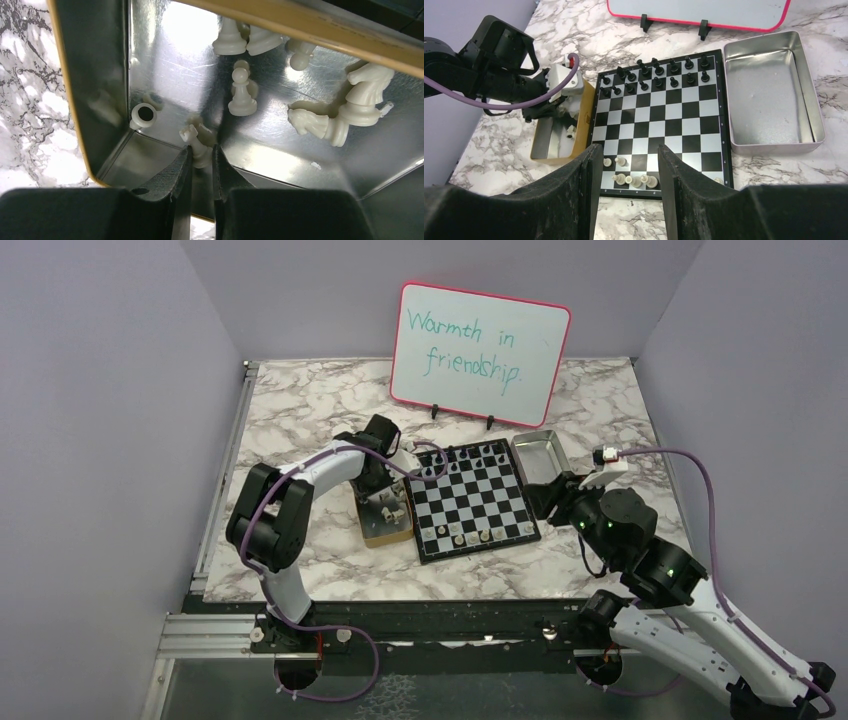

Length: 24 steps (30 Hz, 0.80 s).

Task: Set up the chess pieces on the board
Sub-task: Pick up the chess piece from the storage box.

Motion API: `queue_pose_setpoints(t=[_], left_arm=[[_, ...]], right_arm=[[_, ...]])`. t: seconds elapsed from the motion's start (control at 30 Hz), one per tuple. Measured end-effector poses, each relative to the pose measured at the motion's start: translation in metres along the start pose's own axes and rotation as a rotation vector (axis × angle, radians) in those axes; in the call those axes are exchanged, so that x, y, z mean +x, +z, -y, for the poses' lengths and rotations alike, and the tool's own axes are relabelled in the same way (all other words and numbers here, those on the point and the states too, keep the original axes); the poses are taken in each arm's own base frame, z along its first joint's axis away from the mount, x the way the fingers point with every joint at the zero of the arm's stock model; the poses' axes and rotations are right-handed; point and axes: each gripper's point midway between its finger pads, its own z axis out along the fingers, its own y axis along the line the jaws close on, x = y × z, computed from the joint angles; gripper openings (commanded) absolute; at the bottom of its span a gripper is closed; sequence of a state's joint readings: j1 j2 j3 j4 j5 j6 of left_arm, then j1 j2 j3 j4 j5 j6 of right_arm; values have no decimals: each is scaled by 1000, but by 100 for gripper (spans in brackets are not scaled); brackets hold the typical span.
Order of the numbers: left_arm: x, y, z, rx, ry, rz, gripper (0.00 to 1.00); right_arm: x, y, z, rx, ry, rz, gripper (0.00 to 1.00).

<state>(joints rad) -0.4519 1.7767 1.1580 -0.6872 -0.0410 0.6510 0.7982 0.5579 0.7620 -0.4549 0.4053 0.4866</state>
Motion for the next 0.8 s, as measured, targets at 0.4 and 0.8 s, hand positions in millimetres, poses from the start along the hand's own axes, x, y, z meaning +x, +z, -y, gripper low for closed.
queue_pose_setpoints(t=[0.4,0.8], left_arm=[[-28,-45,0,-17,-54,185,1],[-77,-132,28,22,-25,665,0]], right_arm=[[4,3,-2,7,49,-18,49],[39,26,-25,-39,117,-173,37]])
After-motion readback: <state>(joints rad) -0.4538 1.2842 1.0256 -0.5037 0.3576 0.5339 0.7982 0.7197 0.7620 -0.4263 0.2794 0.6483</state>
